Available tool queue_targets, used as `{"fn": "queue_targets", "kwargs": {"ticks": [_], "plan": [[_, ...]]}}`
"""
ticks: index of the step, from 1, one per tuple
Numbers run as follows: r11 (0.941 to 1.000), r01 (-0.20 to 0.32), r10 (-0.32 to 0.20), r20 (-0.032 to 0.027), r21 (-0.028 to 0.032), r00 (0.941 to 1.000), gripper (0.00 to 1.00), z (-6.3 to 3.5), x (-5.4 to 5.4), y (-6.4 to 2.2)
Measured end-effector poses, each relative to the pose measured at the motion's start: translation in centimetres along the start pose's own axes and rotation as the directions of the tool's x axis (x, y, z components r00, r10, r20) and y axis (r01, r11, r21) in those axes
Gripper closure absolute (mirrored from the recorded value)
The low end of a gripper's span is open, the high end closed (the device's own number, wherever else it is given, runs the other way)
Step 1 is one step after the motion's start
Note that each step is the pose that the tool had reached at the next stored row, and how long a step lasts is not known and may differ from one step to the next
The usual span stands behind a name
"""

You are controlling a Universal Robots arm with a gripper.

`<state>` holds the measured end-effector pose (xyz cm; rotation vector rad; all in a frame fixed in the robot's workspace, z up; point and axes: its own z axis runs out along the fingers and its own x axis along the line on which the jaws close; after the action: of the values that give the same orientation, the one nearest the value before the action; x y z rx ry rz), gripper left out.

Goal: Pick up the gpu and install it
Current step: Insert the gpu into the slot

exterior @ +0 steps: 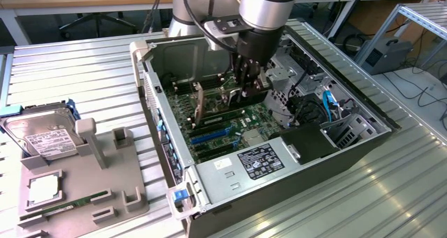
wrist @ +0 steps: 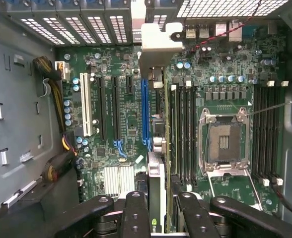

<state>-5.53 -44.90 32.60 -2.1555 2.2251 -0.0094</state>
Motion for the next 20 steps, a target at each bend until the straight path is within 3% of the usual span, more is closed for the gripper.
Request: {"fn": "queue_targets", "kwargs": {"ticks": [14, 20], "plan": [[1.0, 0.0, 0.0, 0.0002, -0.0001, 1.0, 0.73, 1.66, 0.6, 0.64], [1.0, 0.0, 0.0, 0.0003, -0.0001, 1.0, 0.73, 2.46, 0.7, 1.43]]}}
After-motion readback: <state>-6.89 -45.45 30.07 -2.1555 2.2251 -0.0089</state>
